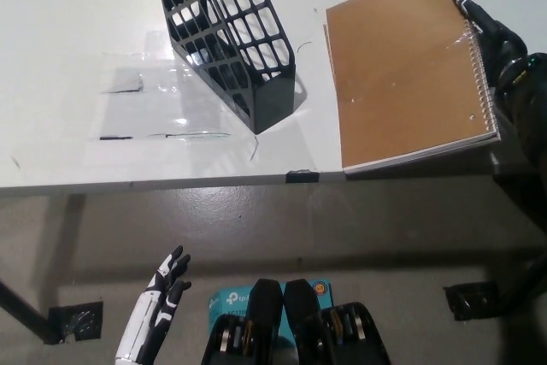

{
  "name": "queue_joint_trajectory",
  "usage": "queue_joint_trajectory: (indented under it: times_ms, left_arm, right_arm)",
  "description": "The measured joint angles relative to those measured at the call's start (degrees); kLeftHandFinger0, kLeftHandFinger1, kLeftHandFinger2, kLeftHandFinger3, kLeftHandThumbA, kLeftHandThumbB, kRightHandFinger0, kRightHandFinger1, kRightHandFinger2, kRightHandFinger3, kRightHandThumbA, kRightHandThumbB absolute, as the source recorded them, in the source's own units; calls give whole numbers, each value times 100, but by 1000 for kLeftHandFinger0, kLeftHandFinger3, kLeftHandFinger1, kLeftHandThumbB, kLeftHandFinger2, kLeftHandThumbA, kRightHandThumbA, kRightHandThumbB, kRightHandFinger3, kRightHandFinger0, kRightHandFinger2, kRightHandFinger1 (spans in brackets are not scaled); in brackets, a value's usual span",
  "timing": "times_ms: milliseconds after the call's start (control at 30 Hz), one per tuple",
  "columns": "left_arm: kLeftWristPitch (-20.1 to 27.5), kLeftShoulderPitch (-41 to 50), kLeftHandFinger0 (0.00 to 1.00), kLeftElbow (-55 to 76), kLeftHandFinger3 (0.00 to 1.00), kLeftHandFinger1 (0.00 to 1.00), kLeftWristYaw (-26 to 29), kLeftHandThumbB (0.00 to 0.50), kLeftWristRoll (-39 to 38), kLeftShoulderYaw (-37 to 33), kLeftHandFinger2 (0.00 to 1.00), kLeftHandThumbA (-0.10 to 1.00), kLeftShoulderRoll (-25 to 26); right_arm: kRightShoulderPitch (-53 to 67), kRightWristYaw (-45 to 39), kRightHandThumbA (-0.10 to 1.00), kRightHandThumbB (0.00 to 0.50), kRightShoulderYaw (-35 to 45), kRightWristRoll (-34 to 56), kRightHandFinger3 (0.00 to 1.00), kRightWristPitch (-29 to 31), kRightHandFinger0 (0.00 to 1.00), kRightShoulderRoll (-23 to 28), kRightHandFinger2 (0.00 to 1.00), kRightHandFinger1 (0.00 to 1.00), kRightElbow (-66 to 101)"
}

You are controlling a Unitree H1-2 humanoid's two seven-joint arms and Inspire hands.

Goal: Use the right hand to pick up a book from the book holder on the left side and put it on another book on the right side

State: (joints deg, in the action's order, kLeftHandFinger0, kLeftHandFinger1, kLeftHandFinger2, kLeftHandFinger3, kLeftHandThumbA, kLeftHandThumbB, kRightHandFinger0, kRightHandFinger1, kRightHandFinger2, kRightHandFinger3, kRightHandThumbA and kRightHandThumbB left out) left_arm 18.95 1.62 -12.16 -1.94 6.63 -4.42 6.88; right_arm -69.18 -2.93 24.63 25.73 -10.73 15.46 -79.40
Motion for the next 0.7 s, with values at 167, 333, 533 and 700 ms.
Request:
queue_joint_trajectory:
  times_ms: [167,333,533,700]
  left_arm:
    - [0,6,905,1,991,1000,0,116,-5,-6,1000,976,-6]
    - [-5,15,896,5,981,988,0,111,-15,-6,990,970,-5]
    - [-7,11,863,5,969,946,-2,144,-45,-5,948,971,-3]
    - [-8,15,843,4,955,922,-1,158,-44,-5,919,974,-3]
  right_arm:
    - [-16,335,152,142,-410,-280,1000,155,713,1,1000,975,-54]
    - [-25,328,414,108,-849,-546,1000,147,1000,9,1000,1000,-124]
    - [-28,245,414,69,-1173,-775,1000,155,1000,12,1000,1000,-189]
    - [-32,292,386,60,-1208,-869,1000,184,1000,15,1000,1000,-202]
